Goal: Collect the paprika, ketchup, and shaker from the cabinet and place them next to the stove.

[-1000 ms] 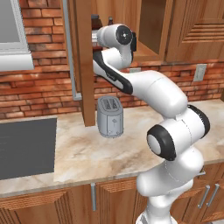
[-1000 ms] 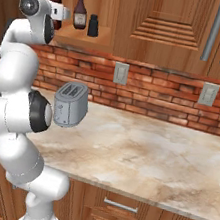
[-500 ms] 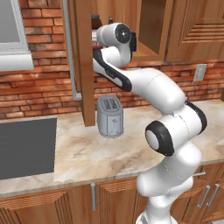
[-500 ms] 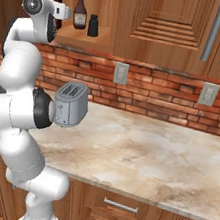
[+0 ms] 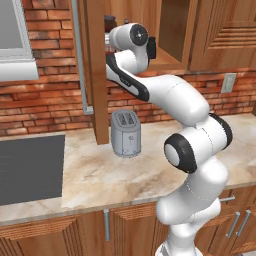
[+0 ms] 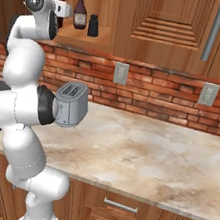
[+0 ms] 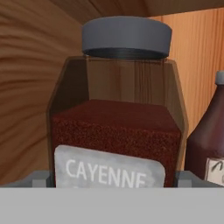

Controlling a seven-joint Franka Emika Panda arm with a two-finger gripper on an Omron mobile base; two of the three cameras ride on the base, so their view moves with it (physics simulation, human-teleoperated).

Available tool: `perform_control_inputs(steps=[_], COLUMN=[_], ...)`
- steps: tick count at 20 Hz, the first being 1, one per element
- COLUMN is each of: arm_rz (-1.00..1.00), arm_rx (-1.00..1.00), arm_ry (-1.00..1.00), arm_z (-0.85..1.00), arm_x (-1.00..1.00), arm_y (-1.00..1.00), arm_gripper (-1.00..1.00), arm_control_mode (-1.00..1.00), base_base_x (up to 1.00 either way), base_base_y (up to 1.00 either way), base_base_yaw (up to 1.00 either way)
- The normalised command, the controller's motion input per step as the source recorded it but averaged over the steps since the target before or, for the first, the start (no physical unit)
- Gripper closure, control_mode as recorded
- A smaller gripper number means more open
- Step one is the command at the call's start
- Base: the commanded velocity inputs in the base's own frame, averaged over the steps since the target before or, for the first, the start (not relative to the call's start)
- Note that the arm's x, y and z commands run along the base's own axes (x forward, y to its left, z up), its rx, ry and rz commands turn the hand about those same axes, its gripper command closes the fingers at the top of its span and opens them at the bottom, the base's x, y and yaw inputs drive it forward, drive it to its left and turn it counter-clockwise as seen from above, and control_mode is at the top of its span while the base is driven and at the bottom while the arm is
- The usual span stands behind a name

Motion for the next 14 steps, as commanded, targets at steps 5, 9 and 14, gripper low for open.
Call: perform_control_inputs(steps=[5,9,14], arm_rz=[0.00,0.00,0.00], arm_rx=[0.00,0.00,0.00], arm_ry=[0.00,0.00,0.00], arm_z=[0.00,0.00,0.00], arm_x=[0.00,0.00,0.00], arm_y=[0.00,0.00,0.00], arm_gripper=[1.00,1.00,1.00], arm_control_mode=[-1.00,-1.00,-1.00], base_base_x=[0.00,0.00,0.00], base_base_y=[0.00,0.00,0.00], base_base_yaw=[0.00,0.00,0.00])
